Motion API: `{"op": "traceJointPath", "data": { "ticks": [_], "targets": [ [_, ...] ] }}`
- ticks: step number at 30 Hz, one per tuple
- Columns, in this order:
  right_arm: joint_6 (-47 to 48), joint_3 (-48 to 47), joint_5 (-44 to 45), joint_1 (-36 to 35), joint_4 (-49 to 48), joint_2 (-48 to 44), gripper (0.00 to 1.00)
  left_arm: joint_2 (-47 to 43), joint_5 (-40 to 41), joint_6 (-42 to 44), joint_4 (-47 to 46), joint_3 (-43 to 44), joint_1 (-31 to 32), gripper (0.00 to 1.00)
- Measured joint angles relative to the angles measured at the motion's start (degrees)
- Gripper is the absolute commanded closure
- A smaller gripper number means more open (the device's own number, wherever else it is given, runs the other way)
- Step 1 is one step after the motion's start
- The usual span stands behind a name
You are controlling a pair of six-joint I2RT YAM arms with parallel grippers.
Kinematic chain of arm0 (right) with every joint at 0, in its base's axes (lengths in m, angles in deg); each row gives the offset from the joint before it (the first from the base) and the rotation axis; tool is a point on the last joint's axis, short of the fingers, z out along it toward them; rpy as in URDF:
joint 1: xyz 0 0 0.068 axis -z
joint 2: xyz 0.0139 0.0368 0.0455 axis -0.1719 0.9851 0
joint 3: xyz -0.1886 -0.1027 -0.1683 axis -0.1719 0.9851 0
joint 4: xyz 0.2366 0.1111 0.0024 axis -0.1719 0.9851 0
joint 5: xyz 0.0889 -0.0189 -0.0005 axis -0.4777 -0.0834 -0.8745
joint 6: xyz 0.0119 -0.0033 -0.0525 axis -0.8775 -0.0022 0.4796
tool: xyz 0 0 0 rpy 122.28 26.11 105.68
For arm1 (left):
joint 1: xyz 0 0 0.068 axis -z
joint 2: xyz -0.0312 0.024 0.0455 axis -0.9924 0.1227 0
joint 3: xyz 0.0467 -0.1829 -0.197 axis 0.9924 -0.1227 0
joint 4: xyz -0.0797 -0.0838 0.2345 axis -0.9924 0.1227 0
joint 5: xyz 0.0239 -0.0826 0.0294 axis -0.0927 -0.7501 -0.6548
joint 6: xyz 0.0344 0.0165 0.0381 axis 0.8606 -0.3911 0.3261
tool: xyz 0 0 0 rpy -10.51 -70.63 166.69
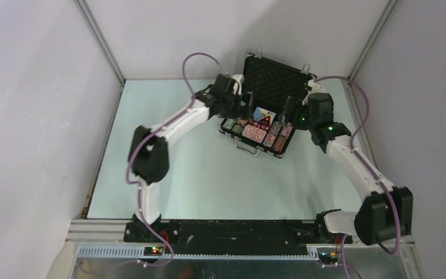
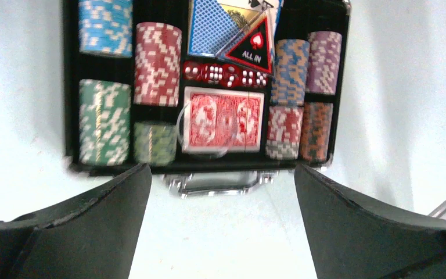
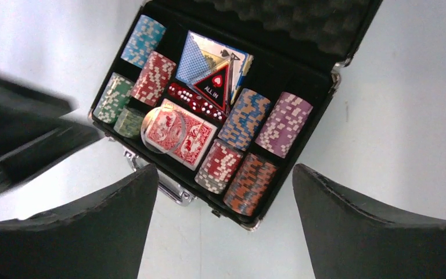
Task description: Pack up texas hold em set
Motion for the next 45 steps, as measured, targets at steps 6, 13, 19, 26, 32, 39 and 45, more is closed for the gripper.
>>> {"op": "traceJointPath", "data": {
  "ticks": [6, 13, 19, 26, 32, 39, 45],
  "targets": [
    [-7.8, -1.77, -0.98, 0.44, -5.27, 12.24, 0.6, -20.7, 2.05, 3.26, -1.53, -16.68, -1.44, 0.0],
    [-13.77, -6.08, 4.46, -1.18, -14.51, 24.92, 0.82, -35.54, 4.22, 4.96, -5.18, -30.49, -2.43, 0.0],
    [-14.99, -14.32, 8.52, -3.8, -17.75, 34.58, 1.0, -40.72, 7.21, 6.78, -5.46, -38.29, -2.43, 0.0],
    [-17.11, -24.13, 8.94, -4.33, -16.5, 44.22, 1.0, -43.82, 10.14, 7.82, -5.42, -40.33, -2.67, 0.0],
    [-16.5, -26.32, 9.51, -3.85, -13.4, 49.33, 1.0, -44.94, 11.39, 8.39, -5.35, -41.29, -3.13, 0.0],
    [-15.65, -26.8, 8.9, -3.23, -12.26, 49.96, 1.0, -44.94, 11.8, 9.44, -5.35, -41.29, -3.72, 0.0],
    [-15.58, -28.41, 8.55, -3.23, -9.73, 50.36, 1.0, -44.65, 11.82, 10.4, -5.14, -40.89, -4.31, 0.0]
  ]
}}
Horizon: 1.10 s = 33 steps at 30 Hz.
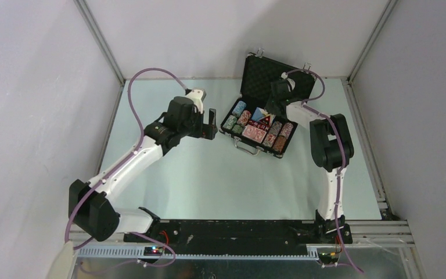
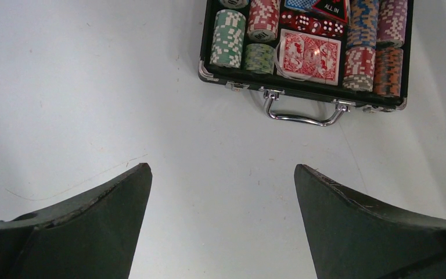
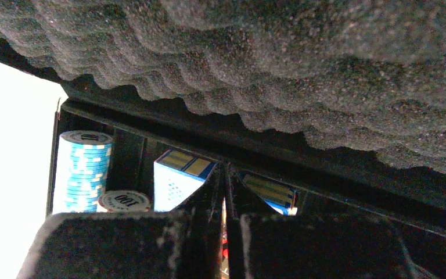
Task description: Pack up texas hold em set
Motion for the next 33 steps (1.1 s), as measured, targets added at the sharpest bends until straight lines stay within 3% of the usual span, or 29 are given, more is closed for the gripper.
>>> {"op": "traceJointPath", "data": {
  "ticks": [8, 20, 33],
  "targets": [
    [0.52, -2.27, 0.37, -0.15, 3.28, 0.63, 1.0, 1.2, -0.13, 0.9, 0.13, 1.6, -0.44, 0.0],
    [14.36, -13.7, 4.09, -2.21, 10.51, 0.13, 1.0, 2.1, -0.83, 1.38, 0.31, 2.25, -0.52, 0.0],
    [16.11, -5.49, 3.65, -1.81, 11.37, 1.53, 1.0, 2.08, -0.83, 1.36, 1.51, 2.25, -0.52, 0.0]
  ]
}}
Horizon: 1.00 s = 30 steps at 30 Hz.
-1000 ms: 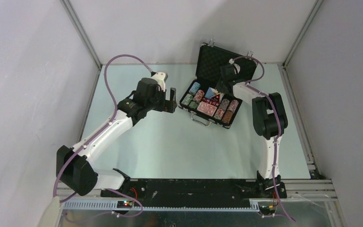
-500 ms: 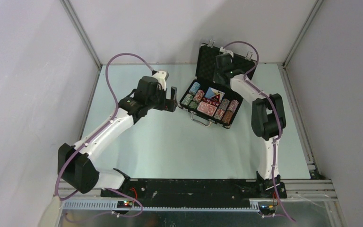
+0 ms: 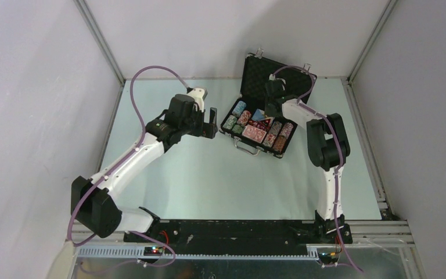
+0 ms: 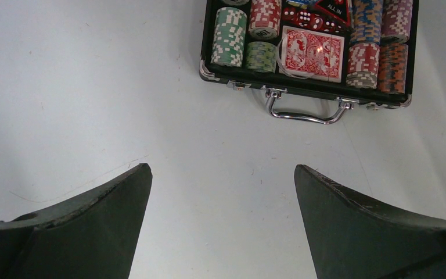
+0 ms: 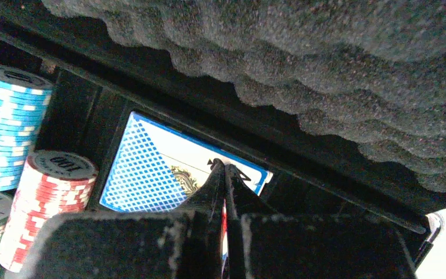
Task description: Pack up texas hold em set
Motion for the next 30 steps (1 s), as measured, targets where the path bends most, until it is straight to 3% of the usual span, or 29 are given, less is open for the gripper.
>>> {"op": "traceJointPath", "data": {
  "ticks": [13, 17, 22, 27, 30],
  "targets": [
    [0.94, 0.02, -1.01, 0.02, 0.26, -0.24, 1.0, -0.22, 0.0, -0.04, -0.02, -0.02, 0.0, 0.0],
    [1.9, 1.57, -0.76, -0.5, 0.33, -3.67, 0.92, -0.2, 0.04, -0.07, 0.0, -0.02, 0.0, 0.0],
    [1.79, 8.24, -1.86, -0.98, -1.18, -14.56, 0.85, -0.22, 0.74, -0.11, 0.0, -0.02, 0.0, 0.0],
    [0.83, 16.55, -3.85, -0.68, -2.89, -25.7, 0.63, -0.28, 1.88, -0.15, 0.2, -0.02, 0.0, 0.0],
    [-0.87, 25.29, -5.86, 1.14, -5.22, -32.54, 0.61, -0.59, 3.56, -0.7, 0.94, -0.02, 0.0, 0.0]
  ]
}}
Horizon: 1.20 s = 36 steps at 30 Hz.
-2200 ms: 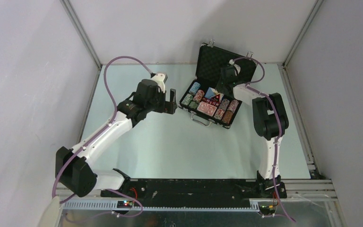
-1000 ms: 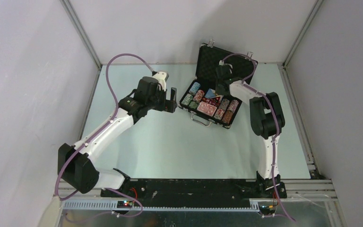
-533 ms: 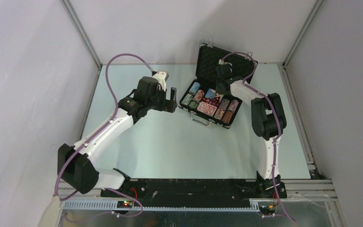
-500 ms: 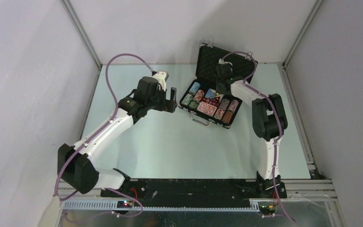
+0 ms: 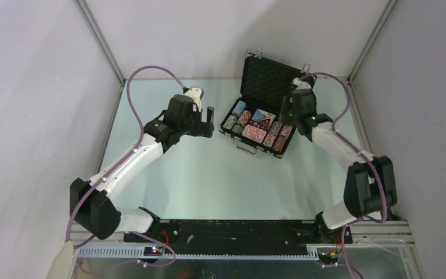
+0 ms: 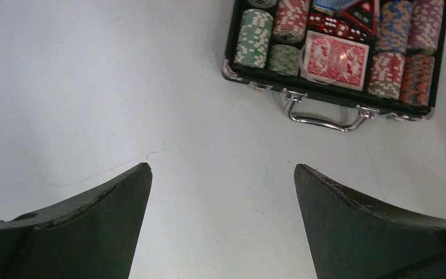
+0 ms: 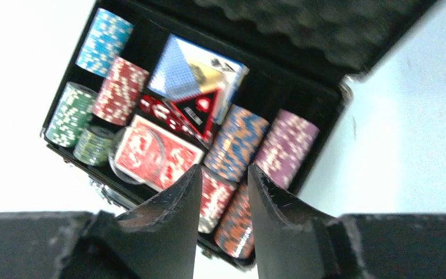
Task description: Pack up texas hold em set
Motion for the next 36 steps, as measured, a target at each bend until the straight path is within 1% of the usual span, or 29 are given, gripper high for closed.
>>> {"op": "traceJointPath", "data": {
  "ticks": [2, 4, 11, 15, 19, 24, 28, 30, 33, 36],
  "targets": [
    [-1.53, 4.59, -1.36, 2.6, -0.17, -3.93, 0.6, -0.44, 1.46, -0.87, 0.37, 0.0, -0.22, 0.0],
    [-3.28, 6.49, -2.27, 5.95, -0.02, -6.21, 0.6, -1.27, 2.73, -2.4, 0.37, -0.26, -1.03, 0.0],
    [-10.32, 6.64, -2.82, 17.81, -1.81, -8.2, 0.63, -2.78, 2.99, -7.52, 0.33, -3.32, -5.9, 0.0],
    [-13.97, 5.66, -1.14, 22.95, -4.09, -6.32, 0.63, -2.86, 2.86, -8.59, 0.63, -4.92, -6.36, 0.0],
    [-16.09, -2.01, -1.03, 24.22, -6.21, 1.36, 0.63, -3.85, 3.48, -9.07, 2.19, -5.55, -6.36, 0.0],
    [-18.36, -17.86, -4.61, 24.39, -7.26, 13.0, 0.67, -5.44, 5.84, -9.44, 4.13, -5.75, -6.38, 0.0],
    [-19.71, -30.38, -13.16, 24.96, -7.85, 21.14, 0.72, -5.75, 5.9, -9.49, 4.35, -5.84, -6.43, 0.0],
    [-20.02, -37.0, -19.21, 25.03, -6.97, 25.29, 0.73, -5.77, 5.62, -9.46, 4.22, -5.95, -6.43, 0.0],
    [-19.67, -39.47, -25.0, 24.22, -5.64, 26.88, 0.74, -5.79, 4.33, -9.44, 3.85, -6.45, -6.43, 0.0],
    [-18.78, -35.15, -28.04, 21.79, -6.84, 24.83, 0.75, -5.79, 3.65, -9.46, 3.54, -6.51, -6.43, 0.0]
  ]
}}
